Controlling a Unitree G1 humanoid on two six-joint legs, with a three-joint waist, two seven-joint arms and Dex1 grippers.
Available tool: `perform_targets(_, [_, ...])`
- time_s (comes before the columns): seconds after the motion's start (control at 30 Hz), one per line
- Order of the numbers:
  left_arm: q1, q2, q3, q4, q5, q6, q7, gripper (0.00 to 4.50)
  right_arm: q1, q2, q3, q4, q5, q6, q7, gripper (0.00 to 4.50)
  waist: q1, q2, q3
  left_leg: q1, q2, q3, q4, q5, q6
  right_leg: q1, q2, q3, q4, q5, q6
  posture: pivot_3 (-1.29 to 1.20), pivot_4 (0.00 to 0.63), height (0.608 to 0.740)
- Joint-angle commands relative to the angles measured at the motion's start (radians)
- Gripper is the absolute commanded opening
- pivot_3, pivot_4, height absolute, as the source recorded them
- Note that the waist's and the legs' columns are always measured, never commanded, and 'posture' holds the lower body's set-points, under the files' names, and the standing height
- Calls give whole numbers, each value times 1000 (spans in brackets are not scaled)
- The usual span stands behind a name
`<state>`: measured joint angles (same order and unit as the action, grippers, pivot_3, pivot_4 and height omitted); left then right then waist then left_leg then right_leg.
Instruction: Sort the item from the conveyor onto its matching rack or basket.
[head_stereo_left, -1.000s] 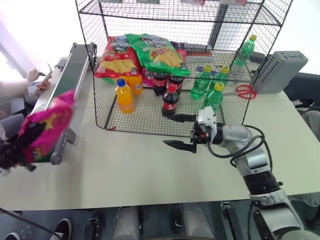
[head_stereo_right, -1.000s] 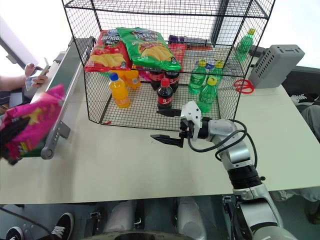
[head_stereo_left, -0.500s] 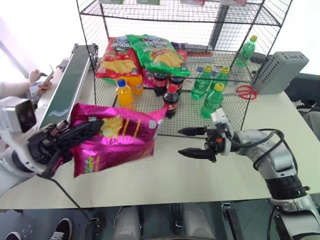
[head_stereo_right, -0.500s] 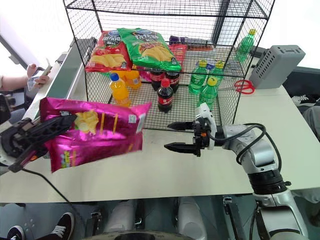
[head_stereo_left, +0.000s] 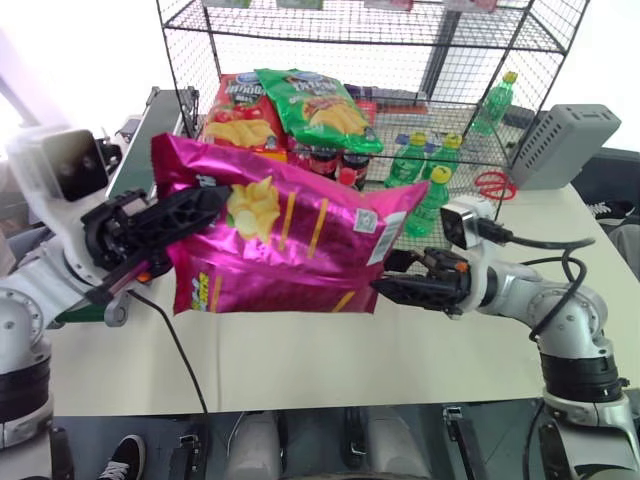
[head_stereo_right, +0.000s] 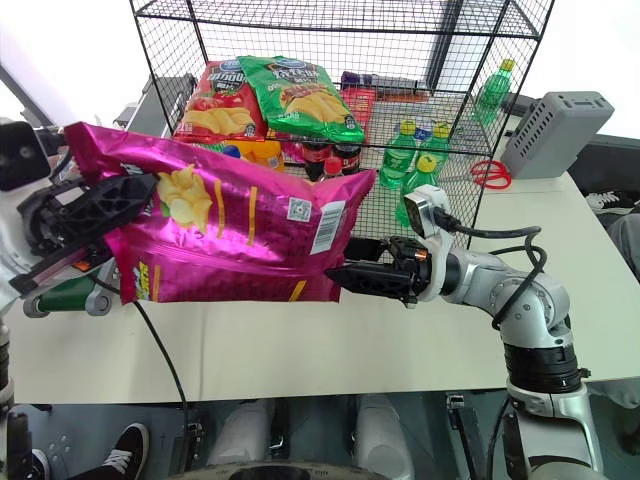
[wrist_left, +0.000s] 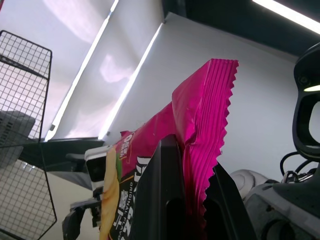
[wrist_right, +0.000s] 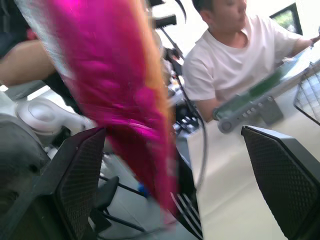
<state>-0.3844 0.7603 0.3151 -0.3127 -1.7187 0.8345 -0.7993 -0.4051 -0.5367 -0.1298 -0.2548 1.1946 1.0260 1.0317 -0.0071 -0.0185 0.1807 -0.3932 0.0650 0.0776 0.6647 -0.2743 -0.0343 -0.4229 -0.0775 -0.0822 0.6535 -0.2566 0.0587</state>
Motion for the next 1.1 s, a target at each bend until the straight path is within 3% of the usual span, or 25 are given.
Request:
perform_targets(0.03, [-64, -46, -9, 19, 66, -40, 28, 143, -24, 14, -29, -68, 82, -1, -32, 4500, 0, 0, 0, 0, 0, 0, 0, 0, 0, 0, 0, 0, 0, 0, 0, 0, 150, 740])
perform_targets(0.2, [-139, -117, -15, 48, 119, -55, 64, 143, -13, 43, 30, -101, 56, -25, -59, 4500, -3, -1, 0, 0, 0, 0, 0, 0, 0, 0, 0, 0, 0, 0, 0, 0, 150, 740])
perform_targets(0.53, [-123, -131, 1, 55, 202, -34, 52, 143, -8, 111, 72, -61, -70, -135, -111, 4500, -3, -1, 0, 0, 0, 0, 0, 0, 0, 0, 0, 0, 0, 0, 0, 0, 150, 740])
perform_targets(0.63, [-113, -134, -12, 41, 256, -48, 41, 0, -3, 100, 67, -37, -63, -127, -94, 3749, -3, -1, 0, 0, 0, 0, 0, 0, 0, 0, 0, 0, 0, 0, 0, 0, 150, 740])
perform_targets(0.87, [-87, -138, 4, 42, 363, -84, 15, 0, -1, 83, 68, -7, -125, -171, -56, 368, -4, -1, 0, -1, 0, 0, 0, 0, 0, 0, 0, 0, -1, 0, 0, 0, 150, 740])
perform_targets(0.97, [-78, -129, 5, 47, 398, -78, 16, 0, 1, 77, 69, -2, -141, -179, -45, 259, -3, -1, 0, -1, 0, 0, 0, 0, 0, 0, 0, 0, -1, 0, 0, 0, 150, 740])
perform_targets(1.0, [-72, -102, 3, 65, 336, -8, 18, 245, 4, 70, 70, 0, -152, -184, -40, 259, -4, -1, 0, -1, 0, 0, 0, 0, 0, 0, 0, 0, -1, 0, 0, 0, 150, 740])
perform_targets(1.1, [-39, -57, 4, 50, 425, -29, -21, 1262, 27, 31, 60, 8, -235, -244, -26, 259, -4, -1, 0, -1, 0, 0, 0, 0, 0, -1, 0, 0, -1, 0, 0, 0, 150, 740])
